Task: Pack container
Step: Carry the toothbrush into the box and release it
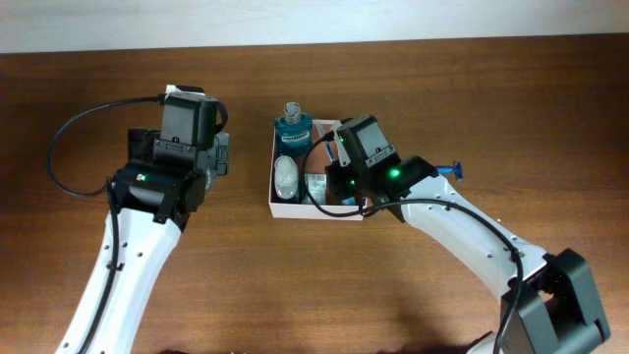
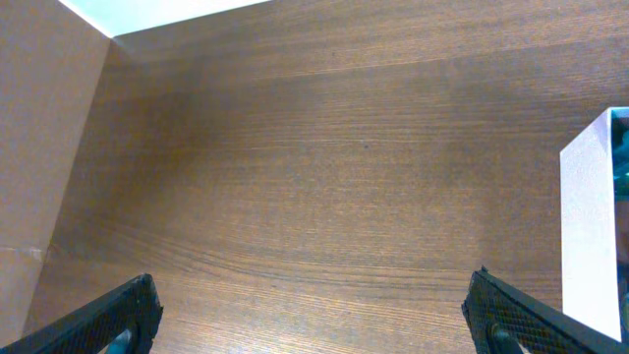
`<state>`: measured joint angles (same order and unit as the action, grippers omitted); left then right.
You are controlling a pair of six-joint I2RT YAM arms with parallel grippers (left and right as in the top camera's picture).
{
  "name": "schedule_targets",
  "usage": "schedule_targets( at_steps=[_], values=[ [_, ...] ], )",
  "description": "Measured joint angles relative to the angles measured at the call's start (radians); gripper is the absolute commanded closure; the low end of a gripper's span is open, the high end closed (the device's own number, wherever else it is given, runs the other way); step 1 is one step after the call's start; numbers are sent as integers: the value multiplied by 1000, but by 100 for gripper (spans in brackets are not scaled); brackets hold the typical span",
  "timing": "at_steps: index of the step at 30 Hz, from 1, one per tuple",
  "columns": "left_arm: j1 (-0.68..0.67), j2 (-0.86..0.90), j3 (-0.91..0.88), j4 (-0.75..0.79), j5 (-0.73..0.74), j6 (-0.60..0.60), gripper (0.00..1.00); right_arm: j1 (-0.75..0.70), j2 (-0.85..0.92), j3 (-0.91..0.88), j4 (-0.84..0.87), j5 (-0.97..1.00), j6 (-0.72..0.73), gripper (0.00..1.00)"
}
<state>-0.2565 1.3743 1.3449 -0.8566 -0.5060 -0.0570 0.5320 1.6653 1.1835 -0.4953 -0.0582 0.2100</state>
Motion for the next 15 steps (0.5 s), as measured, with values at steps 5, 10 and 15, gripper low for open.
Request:
schedule_targets(
  at_steps=[5, 10, 15],
  values=[
    [0, 0, 0, 0, 0, 0, 0, 0, 0, 0, -27, 6, 1, 28],
    [0, 0, 0, 0, 0, 0, 0, 0, -3, 0, -79, 5, 3, 27],
    [0, 0, 0, 0, 0, 0, 1, 0, -88, 0, -225, 63, 4, 27]
  ],
)
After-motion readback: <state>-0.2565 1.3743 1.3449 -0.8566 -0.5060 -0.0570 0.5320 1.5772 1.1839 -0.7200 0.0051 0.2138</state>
